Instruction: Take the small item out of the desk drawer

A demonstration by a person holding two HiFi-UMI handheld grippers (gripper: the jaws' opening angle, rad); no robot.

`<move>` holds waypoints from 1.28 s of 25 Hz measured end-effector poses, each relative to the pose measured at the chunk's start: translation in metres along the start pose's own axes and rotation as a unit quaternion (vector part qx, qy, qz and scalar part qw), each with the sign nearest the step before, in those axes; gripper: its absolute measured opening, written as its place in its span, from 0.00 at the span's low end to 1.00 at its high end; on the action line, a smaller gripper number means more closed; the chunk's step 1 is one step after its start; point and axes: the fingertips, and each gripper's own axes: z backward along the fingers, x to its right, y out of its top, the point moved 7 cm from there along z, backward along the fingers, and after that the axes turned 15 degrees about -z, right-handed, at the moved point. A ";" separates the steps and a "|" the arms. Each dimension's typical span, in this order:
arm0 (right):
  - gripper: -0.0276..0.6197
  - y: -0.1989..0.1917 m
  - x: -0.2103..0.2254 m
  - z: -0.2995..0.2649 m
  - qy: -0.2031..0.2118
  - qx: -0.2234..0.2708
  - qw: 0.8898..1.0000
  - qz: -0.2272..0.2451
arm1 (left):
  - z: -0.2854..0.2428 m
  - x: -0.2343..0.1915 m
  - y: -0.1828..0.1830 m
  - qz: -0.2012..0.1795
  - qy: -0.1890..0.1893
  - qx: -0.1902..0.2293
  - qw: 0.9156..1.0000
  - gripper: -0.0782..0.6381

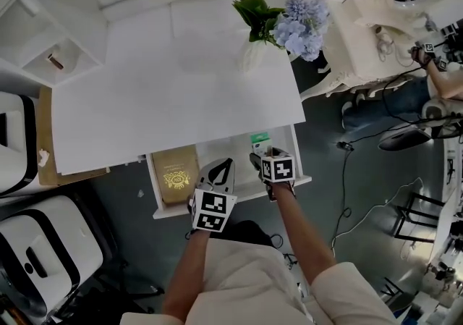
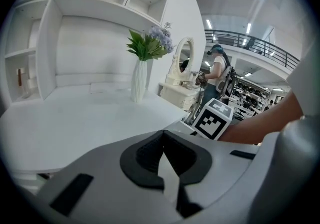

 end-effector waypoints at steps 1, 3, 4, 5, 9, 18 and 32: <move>0.60 0.000 -0.001 0.006 0.005 0.009 1.000 -0.001 | 0.002 0.001 0.002 -0.003 0.001 0.002 1.000 0.13; 0.60 -0.002 -0.004 0.017 0.016 0.024 1.000 -0.001 | 0.006 0.004 0.010 -0.015 0.003 0.009 1.000 0.13; 0.60 -0.003 -0.005 0.023 0.021 0.032 0.999 0.000 | 0.009 0.005 0.014 -0.021 0.002 0.013 1.000 0.13; 0.60 -0.003 -0.007 0.029 0.028 0.040 0.999 0.002 | 0.011 0.007 0.016 -0.024 0.002 0.015 1.000 0.13; 0.60 -0.003 -0.013 0.053 0.054 0.077 0.996 0.001 | 0.017 0.014 0.020 -0.033 0.000 0.017 0.999 0.13; 0.60 -0.009 -0.022 0.106 0.090 0.154 0.984 -0.019 | 0.030 0.018 0.030 -0.037 0.013 0.023 0.999 0.13; 0.60 -0.014 -0.041 0.160 0.127 0.242 0.962 0.002 | 0.039 0.026 0.038 -0.038 0.019 0.033 0.999 0.13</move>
